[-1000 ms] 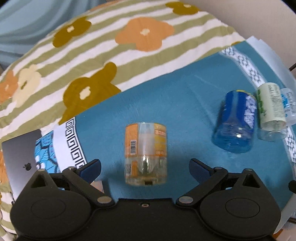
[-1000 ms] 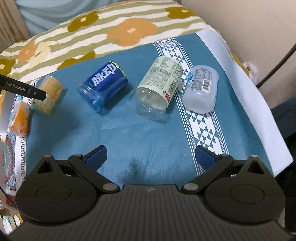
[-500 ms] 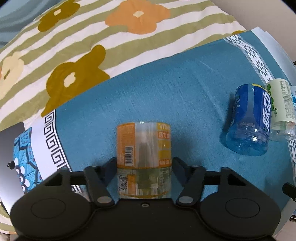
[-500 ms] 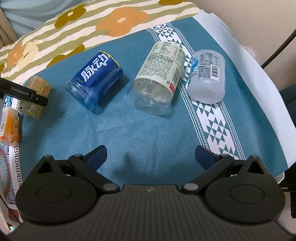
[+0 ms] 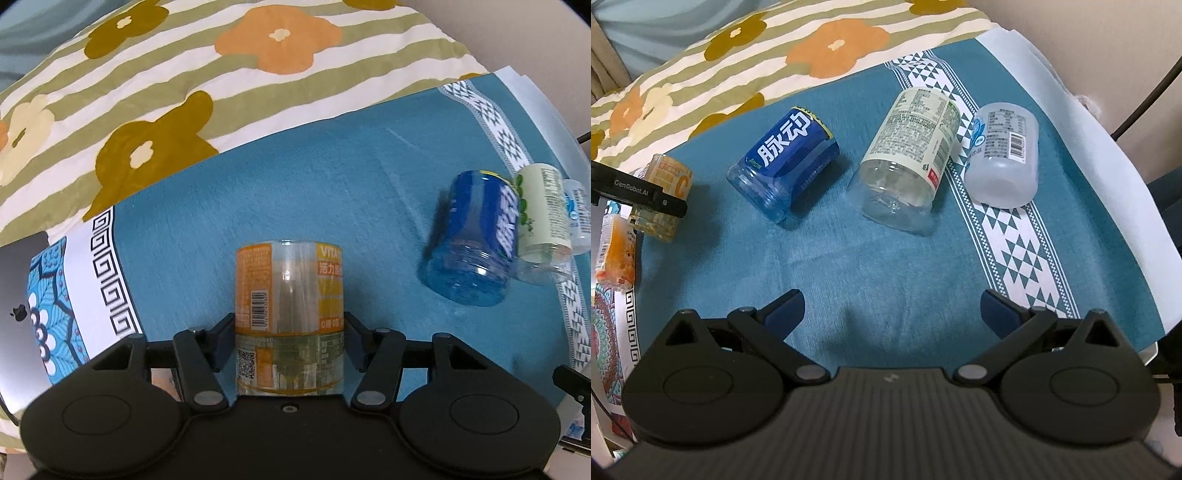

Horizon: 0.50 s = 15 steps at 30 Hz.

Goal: Flip cup upright
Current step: 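Lift the cup with the left tool and rotate it to stand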

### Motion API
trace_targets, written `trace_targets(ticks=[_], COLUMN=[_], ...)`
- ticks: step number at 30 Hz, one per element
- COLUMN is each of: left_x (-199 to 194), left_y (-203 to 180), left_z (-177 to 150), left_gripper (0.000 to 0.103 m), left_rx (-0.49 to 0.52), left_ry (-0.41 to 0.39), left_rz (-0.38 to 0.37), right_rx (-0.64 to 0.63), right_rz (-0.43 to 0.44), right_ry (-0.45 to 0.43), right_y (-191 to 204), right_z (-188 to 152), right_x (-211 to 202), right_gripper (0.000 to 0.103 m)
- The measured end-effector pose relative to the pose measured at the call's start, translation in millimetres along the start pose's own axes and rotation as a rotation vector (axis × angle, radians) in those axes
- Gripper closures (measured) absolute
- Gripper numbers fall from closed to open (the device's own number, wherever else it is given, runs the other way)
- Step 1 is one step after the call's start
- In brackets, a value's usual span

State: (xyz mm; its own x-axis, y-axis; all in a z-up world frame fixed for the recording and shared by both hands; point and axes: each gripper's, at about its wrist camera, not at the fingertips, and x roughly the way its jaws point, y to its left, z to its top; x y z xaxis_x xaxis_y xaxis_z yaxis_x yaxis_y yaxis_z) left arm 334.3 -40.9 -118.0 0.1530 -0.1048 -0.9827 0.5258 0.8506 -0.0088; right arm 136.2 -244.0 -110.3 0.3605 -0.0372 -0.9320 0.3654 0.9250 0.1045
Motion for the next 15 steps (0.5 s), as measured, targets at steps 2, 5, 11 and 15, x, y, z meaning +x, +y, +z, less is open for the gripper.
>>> trace_targets(ticks=[2, 5, 11, 15], left_x=[-6, -18, -48, -69], left_y=[-6, -17, -43, -63], left_z=[-5, -16, -48, -73], left_gripper=[0.04, 0.04, 0.04, 0.04], left_rx=[-0.008, -0.024, -0.091, -0.163], left_ry=[-0.003, -0.016, -0.062, -0.098], left_rz=[-0.005, -0.006, -0.016, -0.025], right_rx=[-0.006, -0.015, -0.046, -0.078], right_rz=[0.005, 0.018, 0.05, 0.077], right_ry=[-0.01, -0.023, -0.053, -0.078], right_y=[-2, -8, -23, -34], right_z=[-1, -4, -12, -19], right_x=[-5, -13, -31, -45], right_gripper=[0.0, 0.0, 0.0, 0.0])
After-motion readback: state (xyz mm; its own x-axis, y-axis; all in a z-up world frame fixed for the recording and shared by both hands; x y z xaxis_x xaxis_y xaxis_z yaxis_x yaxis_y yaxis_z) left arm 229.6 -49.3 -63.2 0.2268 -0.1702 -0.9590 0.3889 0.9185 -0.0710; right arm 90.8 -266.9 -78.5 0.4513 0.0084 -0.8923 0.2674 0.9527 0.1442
